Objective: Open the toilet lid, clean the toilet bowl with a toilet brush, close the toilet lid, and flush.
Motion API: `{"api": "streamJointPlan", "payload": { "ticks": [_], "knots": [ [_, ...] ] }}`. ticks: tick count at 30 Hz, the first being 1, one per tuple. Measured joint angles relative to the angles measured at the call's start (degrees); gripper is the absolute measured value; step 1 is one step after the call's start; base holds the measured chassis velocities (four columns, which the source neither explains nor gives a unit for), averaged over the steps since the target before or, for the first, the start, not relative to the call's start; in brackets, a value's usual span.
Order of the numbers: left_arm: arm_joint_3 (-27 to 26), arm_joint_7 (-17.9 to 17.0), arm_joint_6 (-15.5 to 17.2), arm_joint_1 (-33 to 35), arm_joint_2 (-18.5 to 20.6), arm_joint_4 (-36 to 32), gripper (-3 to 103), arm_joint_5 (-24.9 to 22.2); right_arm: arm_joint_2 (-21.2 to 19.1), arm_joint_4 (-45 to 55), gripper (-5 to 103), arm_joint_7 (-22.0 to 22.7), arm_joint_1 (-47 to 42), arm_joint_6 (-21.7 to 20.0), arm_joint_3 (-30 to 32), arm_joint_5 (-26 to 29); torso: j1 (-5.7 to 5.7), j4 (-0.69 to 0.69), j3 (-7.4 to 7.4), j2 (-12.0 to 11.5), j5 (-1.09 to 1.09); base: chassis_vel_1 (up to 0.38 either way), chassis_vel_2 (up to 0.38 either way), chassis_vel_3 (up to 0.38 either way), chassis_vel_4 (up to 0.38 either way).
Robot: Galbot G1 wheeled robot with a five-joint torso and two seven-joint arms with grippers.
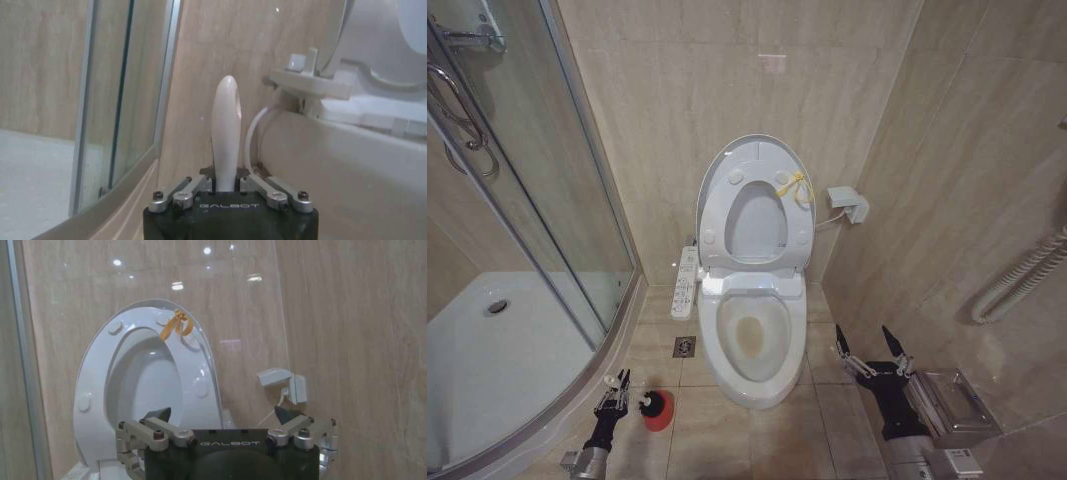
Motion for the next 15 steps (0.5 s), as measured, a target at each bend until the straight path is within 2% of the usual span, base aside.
{"api": "streamJointPlan", "payload": {
  "ticks": [7, 15],
  "knots": [
    [0.71, 0.39, -0.04, -1.56, 0.34, 3.82, 18, 2.00, 0.00, 0.00, 100, 0.00, 0.00, 0.00, 0.00, 0.00, 0.00, 0.00, 0.00, 0.00, 0.00, 0.000, 0.000, 0.000, 0.000],
    [1.03, 0.06, -0.20, -2.94, 0.56, 8.58, 18, 7.66, 0.00, 0.00, 100, 0.00, 0.00, 0.00, 0.00, 0.00, 0.00, 0.00, 0.00, 0.00, 0.01, 0.000, 0.000, 0.000, 0.000]
  ]
}}
